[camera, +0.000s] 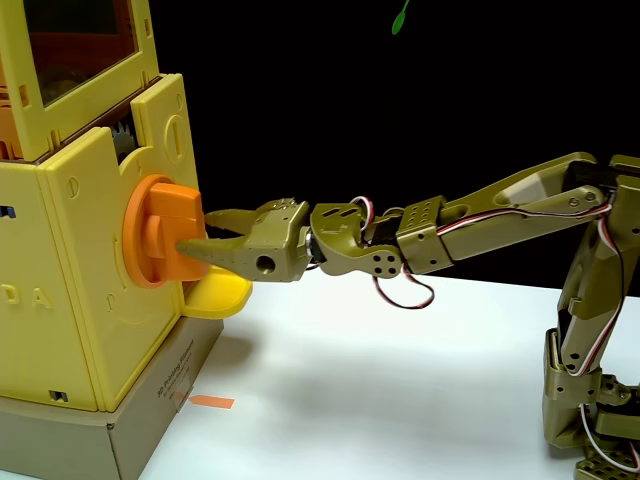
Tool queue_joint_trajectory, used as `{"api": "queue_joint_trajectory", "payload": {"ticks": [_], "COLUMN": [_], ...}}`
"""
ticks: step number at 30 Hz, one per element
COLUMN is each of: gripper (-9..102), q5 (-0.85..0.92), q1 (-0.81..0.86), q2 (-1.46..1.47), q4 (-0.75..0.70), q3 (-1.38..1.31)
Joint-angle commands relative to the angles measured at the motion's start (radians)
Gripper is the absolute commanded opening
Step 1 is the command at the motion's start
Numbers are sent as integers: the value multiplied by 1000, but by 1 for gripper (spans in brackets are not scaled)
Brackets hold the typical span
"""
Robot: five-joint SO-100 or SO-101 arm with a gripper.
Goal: Turn the button of vending machine.
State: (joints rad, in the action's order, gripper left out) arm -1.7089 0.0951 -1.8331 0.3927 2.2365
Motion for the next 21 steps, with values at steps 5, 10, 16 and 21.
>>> {"api": "queue_joint_trajectory", "payload": {"ticks": [5, 10, 16, 21], "gripper": [30, 31, 36, 40], "q5": [158, 407, 864, 1299], "q1": [-34, -23, 17, 61], "q2": [-272, -540, -828, -977], "q4": [-81, -244, -500, -718], "q3": [176, 354, 410, 362]}}
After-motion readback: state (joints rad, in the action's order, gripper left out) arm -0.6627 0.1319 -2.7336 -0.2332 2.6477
